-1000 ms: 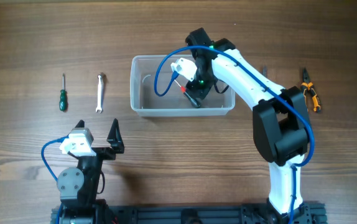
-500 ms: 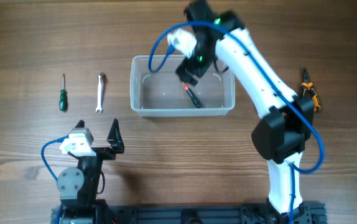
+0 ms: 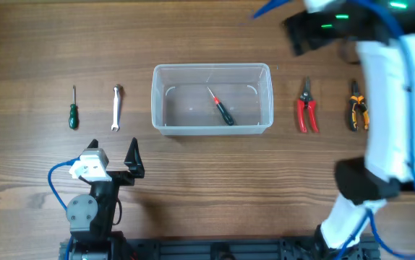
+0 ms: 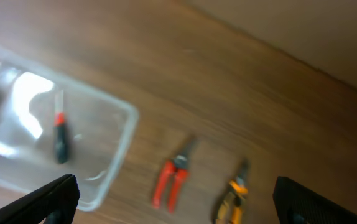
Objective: Pack container
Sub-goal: 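Move the right gripper back over the orange-black pliers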
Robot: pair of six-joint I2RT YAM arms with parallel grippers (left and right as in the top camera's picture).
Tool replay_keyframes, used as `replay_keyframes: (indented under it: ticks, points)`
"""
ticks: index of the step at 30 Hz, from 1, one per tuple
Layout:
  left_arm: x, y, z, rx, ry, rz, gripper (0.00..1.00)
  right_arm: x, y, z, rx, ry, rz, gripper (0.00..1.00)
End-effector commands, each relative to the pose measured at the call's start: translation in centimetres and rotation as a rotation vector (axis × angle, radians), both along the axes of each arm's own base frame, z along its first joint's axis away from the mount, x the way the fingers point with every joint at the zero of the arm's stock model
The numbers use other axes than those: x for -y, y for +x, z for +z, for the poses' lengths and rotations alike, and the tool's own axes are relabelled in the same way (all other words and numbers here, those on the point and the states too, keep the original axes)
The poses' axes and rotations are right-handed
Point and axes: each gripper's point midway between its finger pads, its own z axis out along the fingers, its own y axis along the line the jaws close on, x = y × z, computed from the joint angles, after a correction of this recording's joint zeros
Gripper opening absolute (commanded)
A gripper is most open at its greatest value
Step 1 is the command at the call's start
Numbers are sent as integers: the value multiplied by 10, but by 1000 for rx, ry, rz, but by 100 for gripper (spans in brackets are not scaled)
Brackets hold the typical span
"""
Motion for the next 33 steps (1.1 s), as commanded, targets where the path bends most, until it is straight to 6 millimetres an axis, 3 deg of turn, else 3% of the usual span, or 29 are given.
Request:
replay_keyframes:
  ticks: [1, 4, 6, 13, 16, 25, 29, 33]
  points:
    - [-2, 0, -1, 0, -13, 11, 100, 61, -35, 28, 54, 12, -193, 100]
    - [-2, 0, -1, 1, -13, 11, 100, 104, -57, 16, -2, -11, -287, 100]
    - [-2, 0, -1, 1, -13, 11, 100, 127, -67, -5, -75, -24, -316, 100]
    - [-2, 0, -1, 0, -13, 11, 100, 186, -54, -89, -217, 22, -350, 100]
    - [-2, 0, -1, 0, -13, 11, 100, 206, -49, -116, -257, 22, -379, 100]
    - [-2, 0, -1, 0, -13, 11, 100, 220, -29, -139, -262, 3, -345, 100]
    - [-2, 0, -1, 0, -13, 11, 100, 232, -16, -166, -303, -67, -194, 100]
    - [-2, 0, -1, 1, -12, 11, 100, 238, -16, -197, -377, -45, -190, 100]
